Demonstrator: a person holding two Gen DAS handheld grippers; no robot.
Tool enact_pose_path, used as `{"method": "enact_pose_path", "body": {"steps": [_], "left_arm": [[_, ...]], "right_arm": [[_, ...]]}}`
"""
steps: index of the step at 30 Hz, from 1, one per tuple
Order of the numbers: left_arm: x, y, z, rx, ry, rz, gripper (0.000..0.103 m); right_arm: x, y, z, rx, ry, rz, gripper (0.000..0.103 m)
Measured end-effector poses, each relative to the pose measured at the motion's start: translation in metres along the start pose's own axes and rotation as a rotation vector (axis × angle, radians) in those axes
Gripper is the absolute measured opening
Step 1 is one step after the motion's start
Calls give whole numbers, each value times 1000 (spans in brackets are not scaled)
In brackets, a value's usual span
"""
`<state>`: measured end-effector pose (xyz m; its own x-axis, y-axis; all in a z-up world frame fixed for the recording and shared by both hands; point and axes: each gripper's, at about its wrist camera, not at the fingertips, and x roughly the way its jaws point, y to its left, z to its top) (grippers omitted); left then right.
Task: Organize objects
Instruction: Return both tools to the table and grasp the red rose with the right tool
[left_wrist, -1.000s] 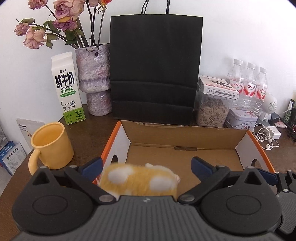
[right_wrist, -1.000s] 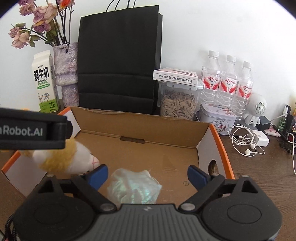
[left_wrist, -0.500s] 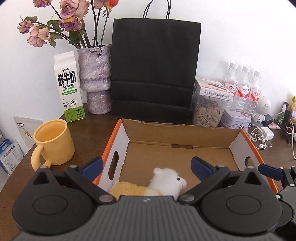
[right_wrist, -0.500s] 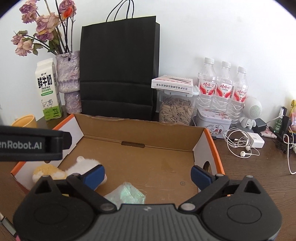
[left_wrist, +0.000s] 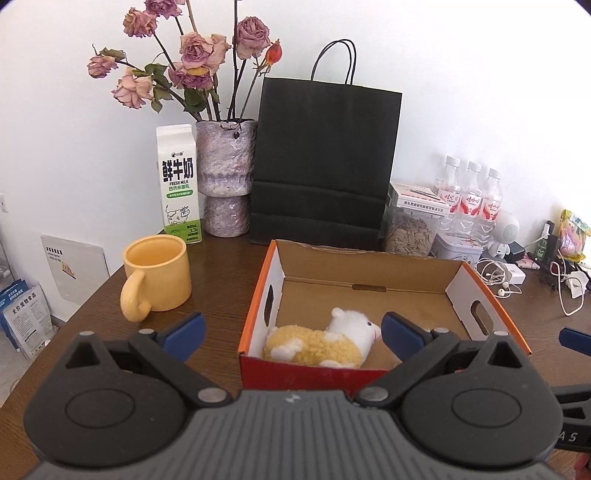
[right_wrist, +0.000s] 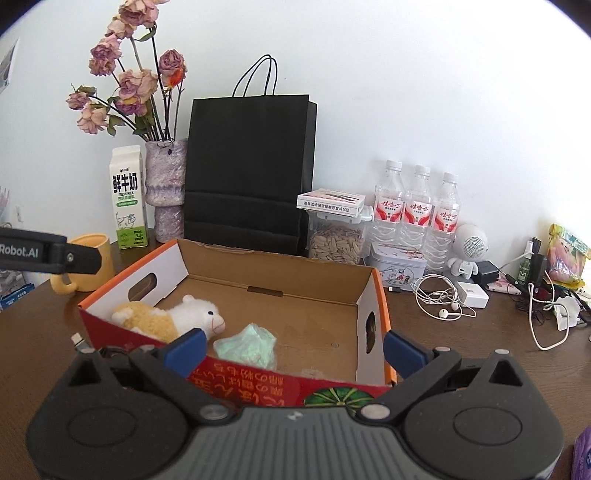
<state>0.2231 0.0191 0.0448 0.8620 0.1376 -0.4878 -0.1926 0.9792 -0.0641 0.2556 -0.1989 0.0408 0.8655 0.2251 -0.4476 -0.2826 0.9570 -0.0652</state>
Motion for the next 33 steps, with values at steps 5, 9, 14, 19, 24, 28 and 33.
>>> {"method": "enact_pose_path", "body": {"steps": [5, 9, 14, 19, 24, 28, 33], "left_arm": [[-22, 8, -21, 28, 4, -11, 103], [-39, 12, -42, 60, -2, -8, 103], [-56, 15, -67, 92, 13, -24, 103], [-71, 21, -87, 94, 26, -37, 103], [-83, 28, -101, 88, 31, -30, 103], [-92, 33, -112, 83, 35, -29, 103], [-100, 39, -122, 85, 43, -23, 103]], "right_arm": [[-28, -3, -20, 16, -3, 5, 103], [-49, -1, -35, 20, -9, 21, 103], [-75, 4, -52, 20, -14, 41, 103], [-96, 12, -70, 11, -6, 64, 103], [-112, 16, -85, 14, 0, 78, 103], [-122, 18, -99, 23, 12, 100, 103], [-124, 32, -117, -33, 68, 146, 103]]}}
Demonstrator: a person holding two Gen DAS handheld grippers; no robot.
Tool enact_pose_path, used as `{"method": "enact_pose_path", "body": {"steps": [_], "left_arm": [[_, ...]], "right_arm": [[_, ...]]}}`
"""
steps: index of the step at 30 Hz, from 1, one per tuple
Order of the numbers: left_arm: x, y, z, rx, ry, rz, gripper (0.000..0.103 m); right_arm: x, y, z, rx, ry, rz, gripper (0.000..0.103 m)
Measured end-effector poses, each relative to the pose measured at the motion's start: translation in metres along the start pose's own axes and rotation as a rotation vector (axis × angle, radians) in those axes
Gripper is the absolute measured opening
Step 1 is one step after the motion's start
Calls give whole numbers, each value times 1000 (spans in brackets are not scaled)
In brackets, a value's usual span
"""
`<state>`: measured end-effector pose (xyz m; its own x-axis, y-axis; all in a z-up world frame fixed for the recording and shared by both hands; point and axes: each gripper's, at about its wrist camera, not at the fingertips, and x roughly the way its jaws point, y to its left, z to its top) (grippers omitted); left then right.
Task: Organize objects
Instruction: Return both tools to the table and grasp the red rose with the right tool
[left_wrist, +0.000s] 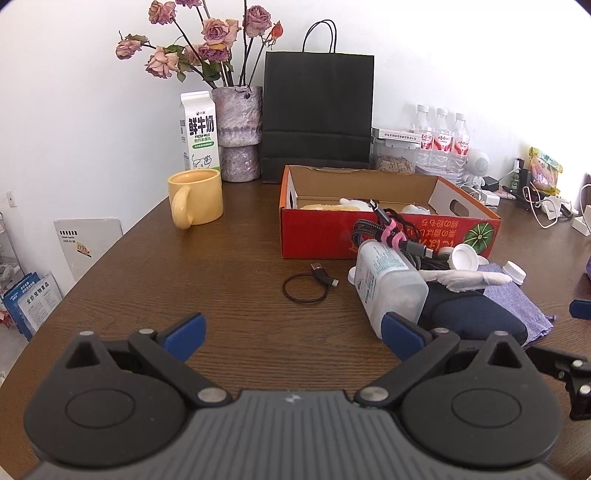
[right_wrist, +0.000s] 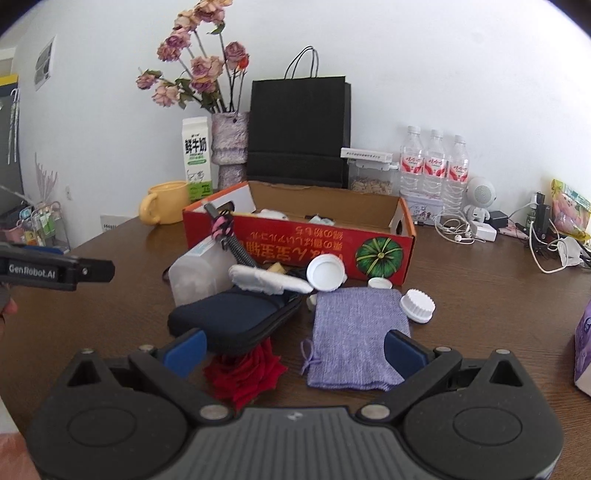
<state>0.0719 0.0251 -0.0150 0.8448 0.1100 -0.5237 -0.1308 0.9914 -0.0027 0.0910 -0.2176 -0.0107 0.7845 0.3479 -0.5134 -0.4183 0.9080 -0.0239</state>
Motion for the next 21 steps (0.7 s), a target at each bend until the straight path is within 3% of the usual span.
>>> {"method": "enact_pose_path", "body": {"steps": [12, 15, 17, 20, 21], "left_arm": [[-9, 12, -20, -12, 37, -2, 103], [-10, 14, -20, -17, 37, -8, 103], [-10, 15, -21, -22, 37, -12, 103], [-10, 16, -22, -30, 41, -13, 103], [-10, 16, -22, -33, 43, -14, 103]], "right_arm": [[53, 24, -9, -37, 91, -13, 101], [58, 27, -7, -50, 108, 11, 83], [55, 28, -7, -46, 103, 52, 52], [46, 28, -7, -48, 81, 60, 38], [42, 27, -7, -42, 82, 66, 37]]}}
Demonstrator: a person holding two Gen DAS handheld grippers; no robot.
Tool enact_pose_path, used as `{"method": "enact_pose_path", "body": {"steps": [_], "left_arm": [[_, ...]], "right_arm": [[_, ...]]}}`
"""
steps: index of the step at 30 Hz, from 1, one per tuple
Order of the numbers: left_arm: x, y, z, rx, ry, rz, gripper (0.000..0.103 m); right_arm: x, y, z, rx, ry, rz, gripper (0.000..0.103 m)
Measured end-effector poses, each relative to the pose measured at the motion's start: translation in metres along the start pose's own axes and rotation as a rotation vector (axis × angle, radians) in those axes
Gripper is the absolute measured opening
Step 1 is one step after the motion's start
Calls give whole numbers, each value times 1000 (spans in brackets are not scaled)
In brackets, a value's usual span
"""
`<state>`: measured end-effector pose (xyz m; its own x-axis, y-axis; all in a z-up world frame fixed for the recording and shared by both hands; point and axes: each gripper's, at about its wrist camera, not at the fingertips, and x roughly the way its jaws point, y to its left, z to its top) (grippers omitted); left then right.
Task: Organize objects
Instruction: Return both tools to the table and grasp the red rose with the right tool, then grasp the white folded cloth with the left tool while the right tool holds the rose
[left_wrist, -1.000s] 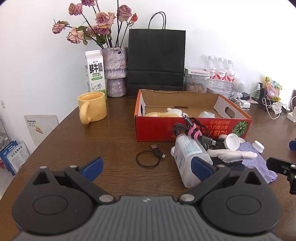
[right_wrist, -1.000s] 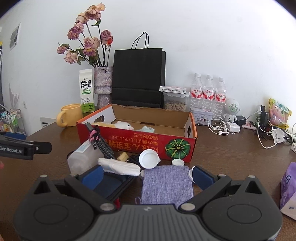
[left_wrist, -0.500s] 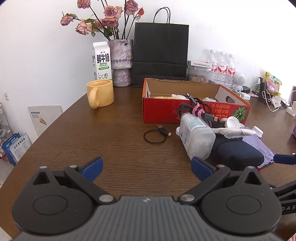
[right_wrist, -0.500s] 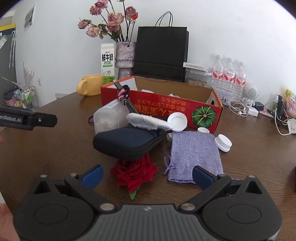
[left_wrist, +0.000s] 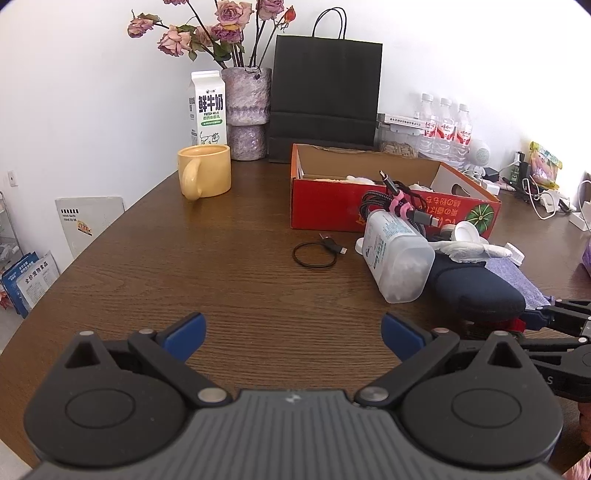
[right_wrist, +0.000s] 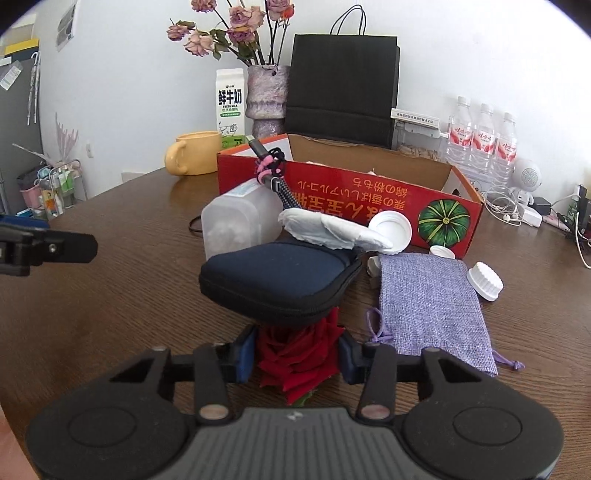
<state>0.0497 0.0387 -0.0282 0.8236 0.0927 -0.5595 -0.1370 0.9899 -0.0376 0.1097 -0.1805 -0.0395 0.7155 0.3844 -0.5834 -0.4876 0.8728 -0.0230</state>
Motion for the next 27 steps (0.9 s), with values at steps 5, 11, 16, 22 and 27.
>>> {"method": "enact_pose_path", "body": {"steps": [5, 11, 16, 22, 27], "left_arm": [[-2, 1, -1, -10, 3, -3, 103], [-5, -1, -1, -12, 0, -12, 103], [-5, -6, -2, 0, 3, -24, 103], [-4, -12, -3, 11, 13, -33, 103], [-1, -25, 0, 31, 23, -59, 103]], "right_arm": [[-29, -5, -10, -2, -35, -1, 35], [-72, -25, -12, 41, -137, -48, 35], [-82, -33, -10, 60, -167, -63, 35], [-77, -32, -12, 69, -156, -55, 35], [-73, -37, -14, 83, -153, -64, 35]]}}
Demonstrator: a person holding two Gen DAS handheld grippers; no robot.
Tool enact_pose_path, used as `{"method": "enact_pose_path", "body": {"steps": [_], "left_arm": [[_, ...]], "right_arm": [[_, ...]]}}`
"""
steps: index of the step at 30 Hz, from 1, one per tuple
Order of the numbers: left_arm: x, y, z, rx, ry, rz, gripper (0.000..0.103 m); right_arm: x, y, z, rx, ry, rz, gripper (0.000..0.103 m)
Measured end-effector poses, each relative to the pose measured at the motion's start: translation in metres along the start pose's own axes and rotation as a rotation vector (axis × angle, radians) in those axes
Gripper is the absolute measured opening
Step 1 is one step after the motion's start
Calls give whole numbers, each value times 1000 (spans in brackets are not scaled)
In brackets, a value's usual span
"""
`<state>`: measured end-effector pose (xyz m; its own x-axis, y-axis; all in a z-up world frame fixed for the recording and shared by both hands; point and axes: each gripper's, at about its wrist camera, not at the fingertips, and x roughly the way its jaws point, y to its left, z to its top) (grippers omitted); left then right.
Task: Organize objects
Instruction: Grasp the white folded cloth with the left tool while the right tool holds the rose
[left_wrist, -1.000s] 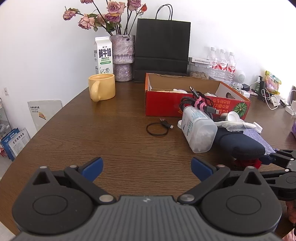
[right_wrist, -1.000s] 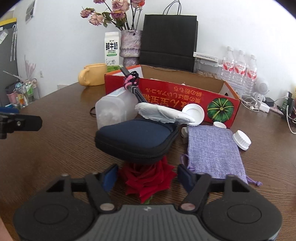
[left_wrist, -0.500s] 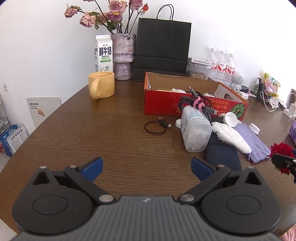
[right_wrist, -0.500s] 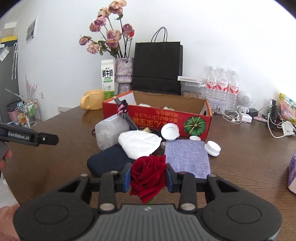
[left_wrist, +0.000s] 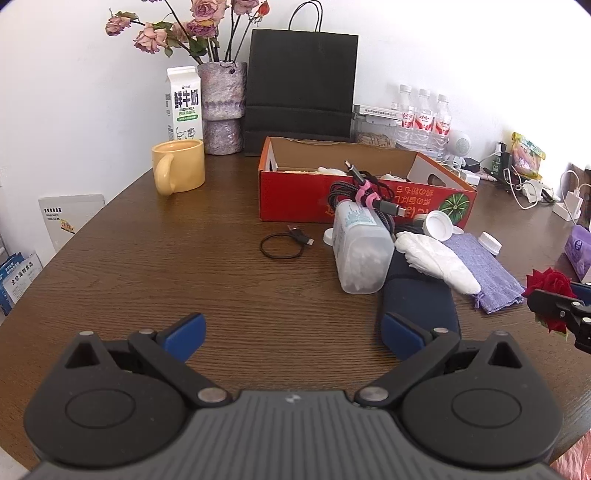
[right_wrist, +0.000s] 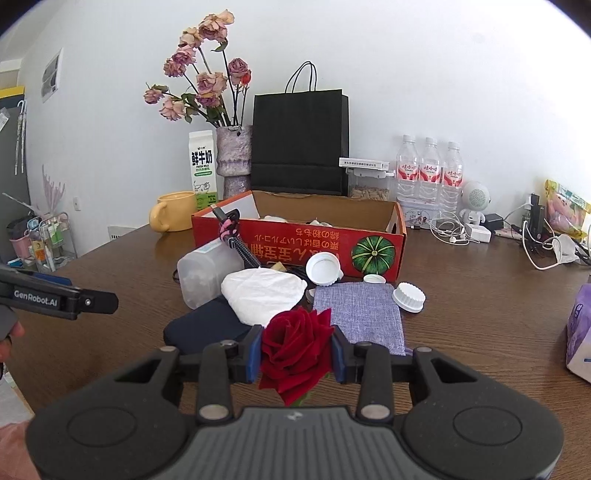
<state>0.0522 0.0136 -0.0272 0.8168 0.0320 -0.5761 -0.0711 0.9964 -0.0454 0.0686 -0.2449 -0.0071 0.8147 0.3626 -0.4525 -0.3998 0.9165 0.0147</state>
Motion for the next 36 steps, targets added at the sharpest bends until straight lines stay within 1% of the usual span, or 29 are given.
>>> {"method": "enact_pose_path", "body": {"steps": [3, 8, 14, 16, 22, 29, 31, 33, 34, 35, 36], "left_arm": [[2, -17, 6, 24, -6, -32, 103], [11, -57, 21, 84, -20, -78, 103], [42, -100, 35, 155, 28, -110, 103], [53, -111, 38, 167, 38, -93, 103], [89, -126, 47, 125, 114, -40, 103], [113, -147, 48, 173, 136, 33, 103], [117, -148, 47, 171, 144, 46, 102], [119, -148, 46, 162, 152, 36, 95], [120, -147, 45, 156, 155, 35, 87], [118, -146, 45, 155, 145, 45, 77], [116, -144, 46, 151, 138, 45, 72]], "right_arm": [[3, -8, 2, 12, -1, -14, 35], [5, -24, 9, 25, -26, -29, 35], [10, -40, 15, 34, -42, -34, 35], [13, -46, 15, 36, -42, -36, 35], [18, -61, 12, 51, -39, -38, 36], [24, -70, 7, 76, -34, -21, 36], [24, -71, 6, 80, -34, -19, 36], [24, -72, 5, 82, -34, -16, 36], [23, -72, 5, 82, -34, -15, 36], [23, -72, 4, 83, -34, -15, 36], [23, -72, 4, 84, -33, -15, 36]]}}
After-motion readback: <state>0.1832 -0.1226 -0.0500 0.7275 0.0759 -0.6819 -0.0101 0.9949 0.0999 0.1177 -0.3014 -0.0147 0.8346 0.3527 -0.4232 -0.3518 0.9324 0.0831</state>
